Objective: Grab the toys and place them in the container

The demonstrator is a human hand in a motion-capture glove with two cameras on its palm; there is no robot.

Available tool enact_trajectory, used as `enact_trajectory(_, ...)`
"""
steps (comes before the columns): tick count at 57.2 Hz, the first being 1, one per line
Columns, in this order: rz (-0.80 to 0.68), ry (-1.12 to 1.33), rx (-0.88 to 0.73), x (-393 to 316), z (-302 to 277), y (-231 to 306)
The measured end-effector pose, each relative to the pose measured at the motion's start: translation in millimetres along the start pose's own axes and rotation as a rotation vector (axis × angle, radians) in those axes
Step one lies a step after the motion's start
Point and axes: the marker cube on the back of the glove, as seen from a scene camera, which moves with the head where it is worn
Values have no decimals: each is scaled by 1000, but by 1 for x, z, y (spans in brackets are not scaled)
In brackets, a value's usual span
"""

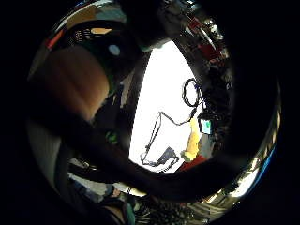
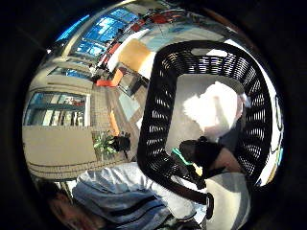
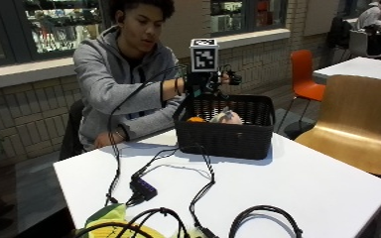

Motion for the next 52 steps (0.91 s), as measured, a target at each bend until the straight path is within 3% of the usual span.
enact_trajectory(8,41,6,43,30,-13,24)
enact_trajectory(14,45,50,57,77,-22,74)
enact_trajectory(20,307,190,80,168,-15,132)
enact_trajectory(25,526,94,57,247,-4,181)
enact_trajectory(31,605,35,23,340,12,223)
enact_trajectory(39,734,-34,4,384,64,243)
enact_trajectory(47,832,-33,-184,409,114,242)
enact_trajectory(52,873,-74,-178,417,137,240)
